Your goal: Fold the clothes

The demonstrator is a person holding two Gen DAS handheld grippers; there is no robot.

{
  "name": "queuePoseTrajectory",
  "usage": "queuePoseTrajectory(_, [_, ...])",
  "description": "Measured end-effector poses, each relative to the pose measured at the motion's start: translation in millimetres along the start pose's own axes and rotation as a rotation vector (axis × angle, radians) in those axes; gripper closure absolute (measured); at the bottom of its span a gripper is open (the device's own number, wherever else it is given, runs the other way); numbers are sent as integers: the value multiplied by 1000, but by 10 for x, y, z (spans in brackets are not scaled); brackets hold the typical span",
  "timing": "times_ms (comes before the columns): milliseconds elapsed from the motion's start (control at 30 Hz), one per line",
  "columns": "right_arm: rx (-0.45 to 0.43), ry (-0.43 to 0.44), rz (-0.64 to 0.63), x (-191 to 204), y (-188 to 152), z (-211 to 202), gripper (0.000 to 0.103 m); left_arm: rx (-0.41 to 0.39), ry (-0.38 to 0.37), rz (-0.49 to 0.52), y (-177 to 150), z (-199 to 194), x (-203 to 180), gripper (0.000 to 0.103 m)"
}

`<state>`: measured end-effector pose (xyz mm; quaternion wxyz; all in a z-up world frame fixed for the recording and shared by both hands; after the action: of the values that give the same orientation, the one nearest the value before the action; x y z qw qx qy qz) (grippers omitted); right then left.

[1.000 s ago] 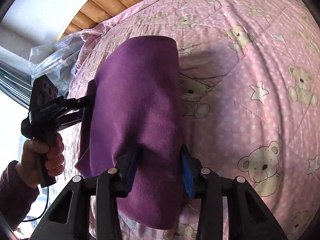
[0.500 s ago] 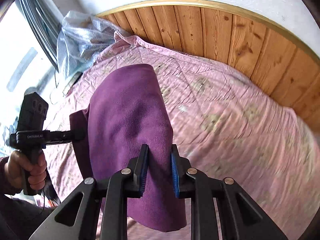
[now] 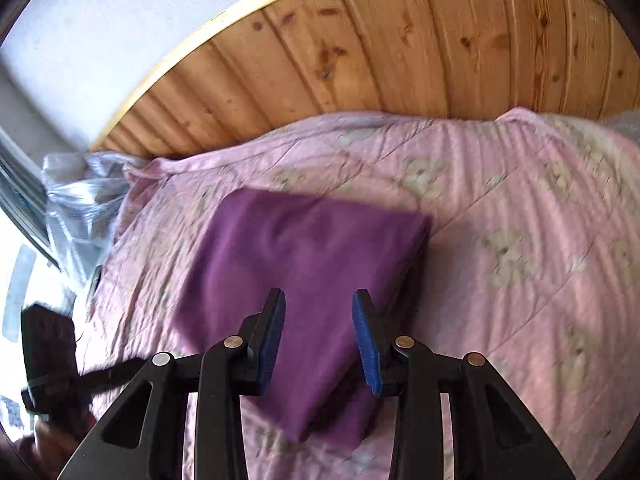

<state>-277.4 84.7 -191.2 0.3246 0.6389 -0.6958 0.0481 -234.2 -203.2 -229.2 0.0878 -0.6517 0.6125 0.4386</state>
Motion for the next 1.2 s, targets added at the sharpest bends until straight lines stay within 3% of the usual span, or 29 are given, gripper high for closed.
queuePoseTrajectory(67, [65, -29, 18, -101, -268, 256, 68, -5, -28, 50, 209, 90, 51, 71])
queuePoseTrajectory(100, [94, -93, 53, -262, -373, 434, 69, 1, -24, 71, 310, 192, 99, 71])
queuePoseTrajectory(200, [79, -84, 169, -509, -298, 391, 68, 133, 152, 143, 414, 552, 322, 71])
queuePoseTrajectory(233, [52, -95, 177, -515, -233, 290, 66, 160, 157, 135, 399, 594, 384, 71])
queuePoseTrajectory(300, [-49, -91, 151, -495, -33, 79, 43, 150, 134, 167, 445, 501, 305, 71])
queuePoseTrajectory(367, [-67, -104, 152, -547, 166, 138, 38, 105, 134, 218, 522, 364, 182, 66])
queuePoseTrajectory(433, [10, -79, 185, -617, 364, 450, 38, 84, 167, 236, 552, 352, 168, 54])
queuePoseTrajectory(467, [59, -77, 196, -642, 437, 624, 45, 111, 186, 238, 536, 423, 198, 54])
queuePoseTrajectory(500, [94, -75, 181, -616, 507, 749, 63, 148, 203, 239, 506, 518, 246, 54])
queuePoseTrajectory(600, [59, -116, 23, -242, 763, 719, 79, 186, 168, 208, 364, 633, 283, 54])
queuePoseTrajectory(667, [31, -144, -52, -86, 887, 697, 80, 201, 112, 211, 238, 658, 159, 55])
queuePoseTrajectory(733, [51, -231, -102, -112, 912, 792, 83, 211, 121, 262, 144, 681, 47, 55])
queuePoseTrajectory(833, [72, -258, -65, -279, 851, 811, 67, 198, 126, 217, 132, 662, 172, 55])
queuePoseTrajectory(933, [-77, -332, -32, -302, 836, 389, 61, 231, 112, 233, 137, 625, 156, 55])
queuePoseTrajectory(967, [-136, -273, -18, -232, 770, 194, 61, 240, 107, 249, 151, 582, 118, 55])
queuePoseTrajectory(1000, [-143, -201, -29, -129, 681, 75, 61, 231, 94, 260, 173, 516, 78, 55])
queuePoseTrajectory(1067, [-71, -143, -110, 113, 473, 109, 61, 153, 42, 254, 262, 310, 14, 55])
queuePoseTrajectory(1100, [-11, -149, -141, 139, 346, 238, 64, 93, 7, 240, 327, 189, 0, 55])
queuePoseTrajectory(1167, [122, -302, -159, -55, 90, 580, 63, -14, -44, 212, 492, 5, -9, 55])
queuePoseTrajectory(1200, [89, -298, -156, -94, 48, 553, 62, -46, -42, 199, 588, -34, 0, 55])
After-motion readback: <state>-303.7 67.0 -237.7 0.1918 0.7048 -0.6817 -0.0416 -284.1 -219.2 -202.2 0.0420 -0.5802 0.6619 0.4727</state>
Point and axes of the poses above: each gripper's, at about its wrist camera, not at the fingertips, and z roughly the way its jaws point, x to its left, y to its top, the point moved 3 cm from there along z, roughly the way its jaws point, and after that the axes turned 15 degrees about z, right-handed, at the moved point
